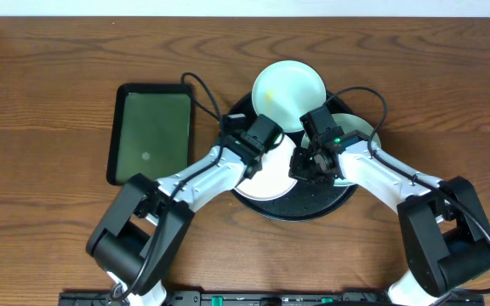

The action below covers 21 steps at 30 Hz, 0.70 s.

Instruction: Clean dirty plates on tray and stack at the side

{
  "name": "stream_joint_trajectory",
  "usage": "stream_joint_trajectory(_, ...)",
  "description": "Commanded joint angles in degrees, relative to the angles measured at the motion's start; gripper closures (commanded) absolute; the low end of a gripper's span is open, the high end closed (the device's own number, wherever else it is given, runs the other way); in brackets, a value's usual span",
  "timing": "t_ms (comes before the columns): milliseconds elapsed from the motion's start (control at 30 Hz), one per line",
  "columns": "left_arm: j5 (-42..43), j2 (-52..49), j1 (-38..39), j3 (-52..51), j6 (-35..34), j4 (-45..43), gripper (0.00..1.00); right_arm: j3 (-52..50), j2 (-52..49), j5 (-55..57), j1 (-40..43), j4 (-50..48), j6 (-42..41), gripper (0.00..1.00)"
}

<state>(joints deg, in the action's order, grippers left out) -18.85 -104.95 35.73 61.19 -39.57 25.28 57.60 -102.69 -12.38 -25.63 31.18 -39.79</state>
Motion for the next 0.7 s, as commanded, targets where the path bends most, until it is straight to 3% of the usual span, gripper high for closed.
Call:
stream_joint_trajectory(0,-11.04,3.54,-3.04,-1.86,0.33,1.29,0.92,-0.59,-1.14,4.59,0.57,0.94,1.55,0.98)
stream_joint_trajectory(67,-7.58,6.23,-2.86,-1.81,0.31,0.02,0.92,-0.59,-1.14,4.61,0.57,0.9,1.55,0.98)
stream_joint_trajectory(200,7.17,8.31,-2.86,-1.81,-3.39,-3.3,0.92,-0.59,-1.14,4.59,0.57,0.66,1.53,0.99)
stream_joint_trajectory(400,25.0,3.1,-1.99,-1.84,-7.93,-11.96,0.93,-0.59,-1.14,4.59,0.57,0.5,1.53,0.98)
stream_joint_trajectory(667,28.83,0.48,0.7,-1.84,-7.93,-13.86,0.92,-0.59,-1.14,4.59,0.57,0.26,1.53,0.99)
